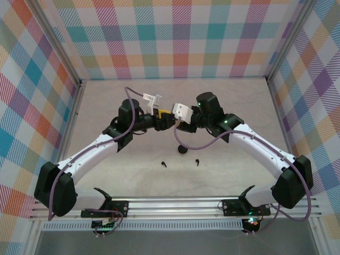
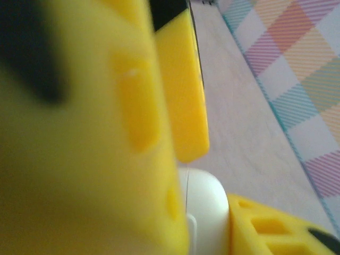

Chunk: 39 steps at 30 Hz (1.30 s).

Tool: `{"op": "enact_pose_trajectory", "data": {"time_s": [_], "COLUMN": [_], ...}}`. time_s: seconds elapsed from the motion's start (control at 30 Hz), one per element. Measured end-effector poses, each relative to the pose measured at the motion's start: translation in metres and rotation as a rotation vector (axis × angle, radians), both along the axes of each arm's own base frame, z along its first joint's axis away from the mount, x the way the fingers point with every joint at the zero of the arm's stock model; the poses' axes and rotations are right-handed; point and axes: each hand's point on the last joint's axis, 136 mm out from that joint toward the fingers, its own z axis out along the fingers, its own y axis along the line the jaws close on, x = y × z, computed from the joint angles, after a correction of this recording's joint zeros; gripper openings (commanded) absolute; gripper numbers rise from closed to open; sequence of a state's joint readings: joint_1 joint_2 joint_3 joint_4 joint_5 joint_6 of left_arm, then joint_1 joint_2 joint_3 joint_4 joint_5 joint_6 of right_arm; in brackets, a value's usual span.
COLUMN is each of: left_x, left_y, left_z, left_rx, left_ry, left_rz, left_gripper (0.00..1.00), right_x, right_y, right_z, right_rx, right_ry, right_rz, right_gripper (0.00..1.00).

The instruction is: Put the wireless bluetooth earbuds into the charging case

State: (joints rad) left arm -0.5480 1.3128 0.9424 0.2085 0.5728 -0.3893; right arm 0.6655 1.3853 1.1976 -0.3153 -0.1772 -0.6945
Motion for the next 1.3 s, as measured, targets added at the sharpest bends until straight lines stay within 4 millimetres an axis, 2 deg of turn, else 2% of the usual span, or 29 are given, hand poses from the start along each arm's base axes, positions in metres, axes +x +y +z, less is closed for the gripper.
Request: {"op": "enact_pose_trajectory", "data": {"time_s": [0.17, 0.3, 0.4, 0.5, 0.67, 0.73, 1.0, 1.13, 1.3], "left_x": [0.006, 0.018, 0.025, 0.023, 0.008, 0.001, -0.012, -0.015, -0.016], "left_y": [0.013, 0.047, 0.081, 0.116, 0.171, 0.184, 0.2, 0.207, 0.21], "left_z": [-0.01, -0.022, -0.036, -0.06, -0.106, -0.115, -0.119, -0.13, -0.134], "left_rx": [0.055, 0.157, 0.238, 0.325, 0.461, 0.496, 0.52, 0.54, 0.544], "left_ry": [0.019, 0.049, 0.074, 0.125, 0.255, 0.289, 0.302, 0.319, 0.325], "left_rz": [0.083, 0.278, 0.434, 0.566, 0.762, 0.799, 0.834, 0.85, 0.855], "left_gripper": [1.0, 1.0, 1.0, 1.0, 1.0, 1.0, 1.0, 1.0, 1.0], "right_x": [0.008, 0.018, 0.028, 0.035, 0.049, 0.053, 0.058, 0.052, 0.045], "right_y": [0.008, 0.019, 0.03, 0.041, 0.064, 0.073, 0.107, 0.109, 0.104], "right_z": [-0.007, -0.026, -0.051, -0.084, -0.132, -0.146, -0.195, -0.213, -0.223], "right_rx": [0.001, -0.012, -0.034, -0.071, -0.106, -0.121, -0.215, -0.269, -0.32], "right_ry": [0.038, 0.105, 0.183, 0.289, 0.452, 0.492, 0.616, 0.675, 0.722], "right_rz": [-0.01, -0.011, -0.015, -0.02, -0.018, -0.014, 0.008, 0.002, -0.014], "right_gripper": [0.28, 0.28, 0.28, 0.27, 0.27, 0.28, 0.28, 0.34, 0.46]}}
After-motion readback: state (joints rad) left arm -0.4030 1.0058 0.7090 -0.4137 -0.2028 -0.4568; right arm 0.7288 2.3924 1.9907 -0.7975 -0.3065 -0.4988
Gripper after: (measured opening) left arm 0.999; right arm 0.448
